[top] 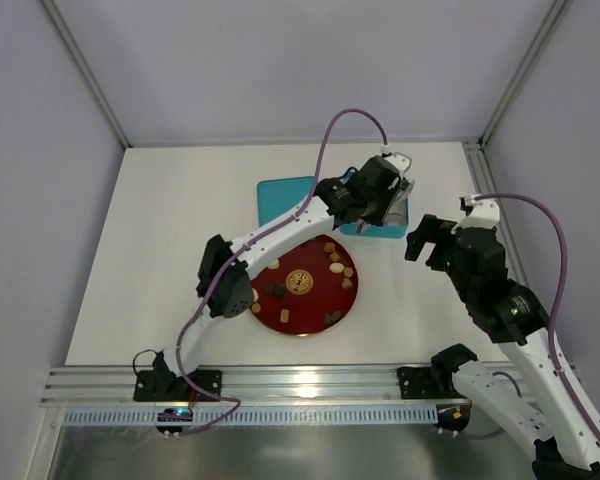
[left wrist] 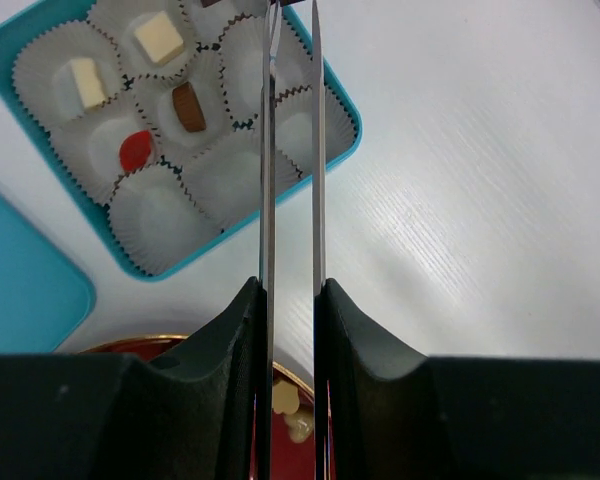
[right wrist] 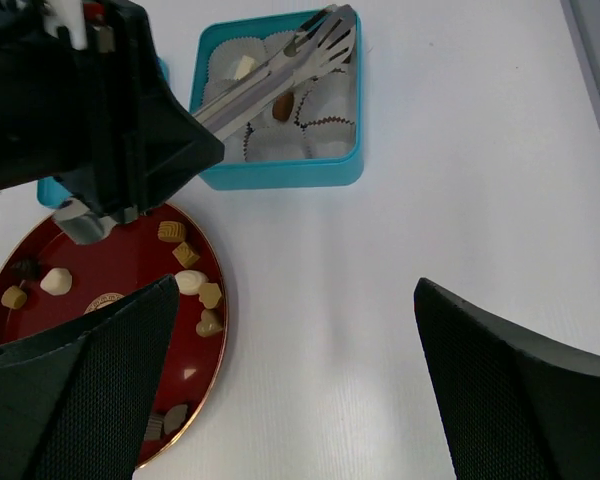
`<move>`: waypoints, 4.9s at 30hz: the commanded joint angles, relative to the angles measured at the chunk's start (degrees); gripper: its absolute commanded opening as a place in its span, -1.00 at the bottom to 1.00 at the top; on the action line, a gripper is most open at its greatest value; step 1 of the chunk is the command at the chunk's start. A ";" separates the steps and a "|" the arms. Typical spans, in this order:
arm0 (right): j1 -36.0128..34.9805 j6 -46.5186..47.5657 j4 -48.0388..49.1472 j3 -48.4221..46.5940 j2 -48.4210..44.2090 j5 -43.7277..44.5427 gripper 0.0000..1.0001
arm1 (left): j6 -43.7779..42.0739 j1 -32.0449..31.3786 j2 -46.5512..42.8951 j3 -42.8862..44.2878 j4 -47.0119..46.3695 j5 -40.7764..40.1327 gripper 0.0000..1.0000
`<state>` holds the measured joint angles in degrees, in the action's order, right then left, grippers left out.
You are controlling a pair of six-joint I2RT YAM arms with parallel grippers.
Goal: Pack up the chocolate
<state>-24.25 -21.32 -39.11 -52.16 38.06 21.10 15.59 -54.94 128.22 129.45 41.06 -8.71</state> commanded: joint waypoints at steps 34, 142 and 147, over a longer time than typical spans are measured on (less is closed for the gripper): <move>0.17 1.81 -1.93 -1.54 -1.77 4.03 1.00 | 1.46 2.20 0.54 -6.49 -10.21 1.41 -0.98; 0.17 -0.12 4.40 4.09 0.17 -7.39 0.99 | 9.45 50.10 -20.64 -54.04 -8.89 -5.97 0.54; 0.17 -0.30 4.31 3.91 0.96 -7.30 0.99 | 8.40 50.10 -23.45 -51.15 -6.00 -6.76 0.71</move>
<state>-24.25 -21.15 -37.26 -47.88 38.59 13.93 24.93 -5.06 107.98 74.85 32.82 -13.98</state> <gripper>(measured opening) 0.996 0.848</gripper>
